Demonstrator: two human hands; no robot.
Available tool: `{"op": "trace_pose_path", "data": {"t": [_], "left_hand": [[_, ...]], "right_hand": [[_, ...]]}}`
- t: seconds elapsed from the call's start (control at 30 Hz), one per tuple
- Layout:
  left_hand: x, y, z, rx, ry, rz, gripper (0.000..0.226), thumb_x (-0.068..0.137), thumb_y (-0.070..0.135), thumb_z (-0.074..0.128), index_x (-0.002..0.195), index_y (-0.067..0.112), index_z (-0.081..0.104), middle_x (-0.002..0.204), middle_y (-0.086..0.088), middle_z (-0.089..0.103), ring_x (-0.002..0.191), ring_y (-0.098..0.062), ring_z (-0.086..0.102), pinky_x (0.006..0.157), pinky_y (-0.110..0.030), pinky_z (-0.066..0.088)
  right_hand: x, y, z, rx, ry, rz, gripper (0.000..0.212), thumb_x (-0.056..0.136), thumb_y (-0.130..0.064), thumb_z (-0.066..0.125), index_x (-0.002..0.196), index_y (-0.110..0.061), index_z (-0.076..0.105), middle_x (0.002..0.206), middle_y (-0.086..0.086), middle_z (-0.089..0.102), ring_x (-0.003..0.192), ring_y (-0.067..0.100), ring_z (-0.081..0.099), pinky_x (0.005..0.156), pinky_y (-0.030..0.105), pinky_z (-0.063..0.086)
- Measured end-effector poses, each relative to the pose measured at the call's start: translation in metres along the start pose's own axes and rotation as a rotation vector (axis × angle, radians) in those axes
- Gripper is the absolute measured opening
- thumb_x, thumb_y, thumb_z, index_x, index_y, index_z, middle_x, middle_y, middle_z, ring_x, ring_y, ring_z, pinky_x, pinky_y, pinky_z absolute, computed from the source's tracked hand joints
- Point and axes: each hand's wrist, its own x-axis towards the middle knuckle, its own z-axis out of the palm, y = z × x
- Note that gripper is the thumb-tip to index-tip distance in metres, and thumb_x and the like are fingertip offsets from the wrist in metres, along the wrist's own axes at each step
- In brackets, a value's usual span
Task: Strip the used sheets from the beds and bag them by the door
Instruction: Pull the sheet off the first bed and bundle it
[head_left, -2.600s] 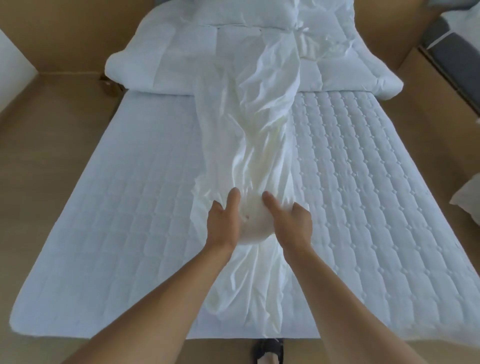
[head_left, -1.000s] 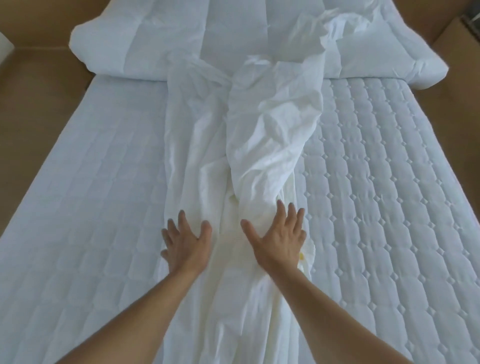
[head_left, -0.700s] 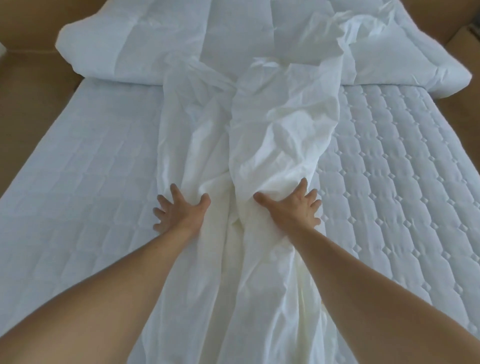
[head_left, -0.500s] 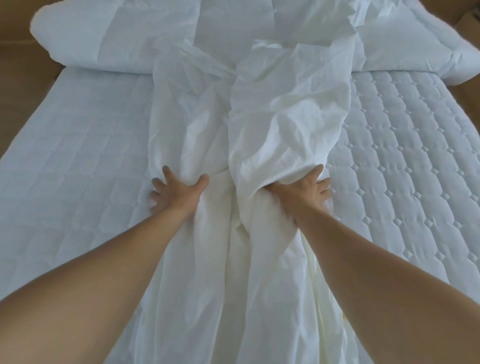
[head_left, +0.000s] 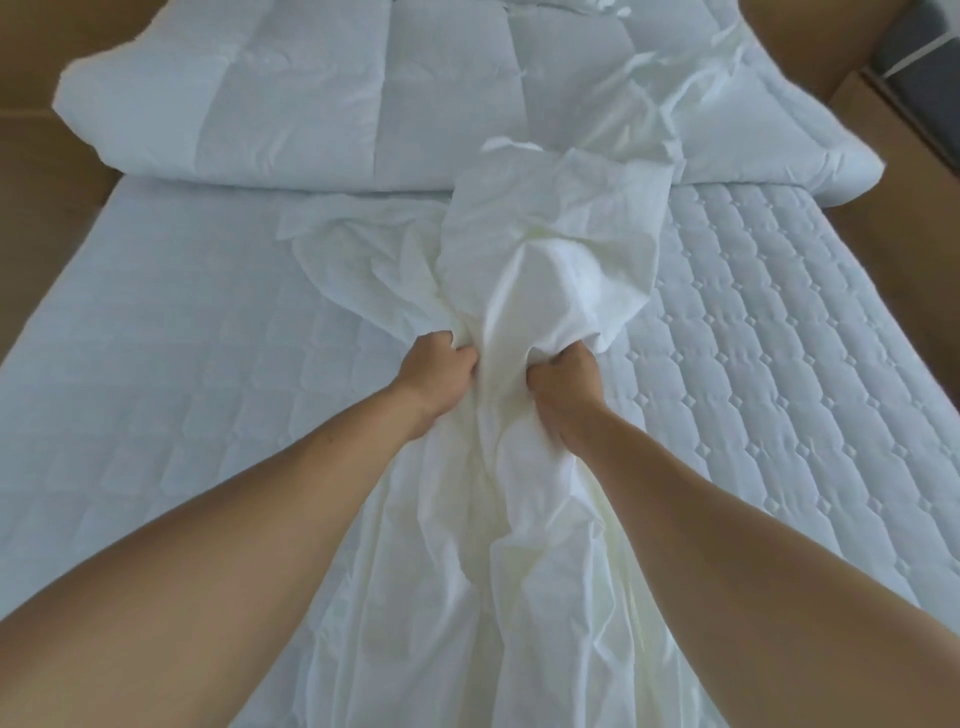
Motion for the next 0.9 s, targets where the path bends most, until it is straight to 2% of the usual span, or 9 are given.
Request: {"op": "trace_pose_path", "data": {"t": [0.2,0.3,0.37,0.43,0.53,0.63,0.7,0.77,0.9], "left_hand": [[-0.064,0.031,-0.022,-0.278,0.043,-0.103,0.027,0.085,0.022,0.045,0.061,0.015,0.035,0.065,-0.001,0.039,0.068,-0.022,0.034,0.062,-0.036,0.028],[-0.110,0.034,-0.031,-0.395,0.031,-0.122,0.035,0.086,0.051,0.050,0.081,0.016,0.053,0.079,0.003,0.052,0.075,-0.020,0.049,0.070,-0.034,0.036],[-0.145,0.034,-0.036,-0.389,0.072,-0.132,0.049,0.082,0.063,0.058,0.095,0.016,0.062,0.094,0.006,0.063,0.087,-0.016,0.060,0.073,-0.030,0.043],[-0.182,0.031,-0.036,-0.362,0.143,-0.074,0.038,0.081,0.056,0.068,0.086,0.018,0.069,0.088,0.004,0.071,0.085,-0.018,0.068,0.067,-0.030,0.051],[-0.245,0.025,-0.032,-0.354,0.176,-0.005,0.020,0.082,0.040,0.073,0.080,0.020,0.074,0.078,0.003,0.074,0.078,-0.019,0.072,0.072,-0.035,0.058],[-0.310,0.016,-0.025,-0.346,0.225,-0.003,0.014,0.079,0.035,0.073,0.077,0.021,0.071,0.073,0.008,0.073,0.071,-0.012,0.070,0.066,-0.033,0.055],[-0.352,0.009,-0.019,-0.377,0.258,0.010,0.016,0.074,0.034,0.074,0.085,0.024,0.066,0.074,0.015,0.070,0.066,-0.004,0.067,0.060,-0.025,0.049],[-0.389,-0.001,-0.012,-0.409,0.291,0.000,0.035,0.068,0.037,0.073,0.098,0.027,0.059,0.082,0.021,0.069,0.068,0.003,0.066,0.054,-0.017,0.047],[-0.443,-0.051,0.008,-0.334,0.268,0.011,0.058,0.078,0.049,0.064,0.132,0.040,0.044,0.101,0.031,0.065,0.087,0.008,0.065,0.068,-0.020,0.054]], "right_hand": [[-0.070,-0.022,-0.034,0.127,-0.002,-0.096,0.034,0.077,-0.006,0.060,0.087,-0.032,0.040,0.087,-0.008,0.059,0.081,0.014,0.058,0.067,0.034,0.051],[-0.116,-0.030,-0.050,0.169,-0.072,-0.109,0.026,0.069,-0.002,0.061,0.076,-0.023,0.047,0.076,-0.004,0.061,0.069,0.018,0.059,0.059,0.032,0.051],[-0.151,-0.033,-0.062,0.187,-0.150,-0.089,0.014,0.058,-0.016,0.063,0.064,-0.012,0.051,0.064,0.001,0.058,0.059,0.023,0.057,0.052,0.028,0.047],[-0.189,-0.030,-0.076,0.240,-0.211,-0.105,0.016,0.057,-0.024,0.063,0.062,-0.009,0.065,0.059,0.001,0.063,0.056,0.022,0.063,0.046,0.023,0.046],[-0.247,-0.022,-0.101,0.350,-0.287,-0.163,0.016,0.069,-0.037,0.067,0.064,-0.026,0.077,0.063,-0.005,0.072,0.058,0.010,0.070,0.047,0.017,0.048],[-0.301,-0.009,-0.124,0.362,-0.264,-0.057,0.053,0.072,-0.076,0.054,0.069,-0.029,0.078,0.073,-0.009,0.075,0.066,0.005,0.070,0.050,0.013,0.048],[-0.330,0.002,-0.133,0.282,-0.118,0.034,0.070,0.079,-0.082,0.042,0.076,-0.019,0.072,0.074,-0.003,0.073,0.070,0.013,0.069,0.055,0.023,0.049],[-0.358,0.016,-0.141,0.184,0.003,0.046,0.065,0.087,-0.073,0.044,0.070,-0.015,0.066,0.066,-0.004,0.067,0.066,0.015,0.066,0.057,0.031,0.049],[-0.403,0.068,-0.148,-0.019,-0.087,0.051,0.058,0.086,-0.066,0.056,0.065,-0.013,0.067,0.060,-0.002,0.067,0.061,0.015,0.066,0.060,0.033,0.055]]}}
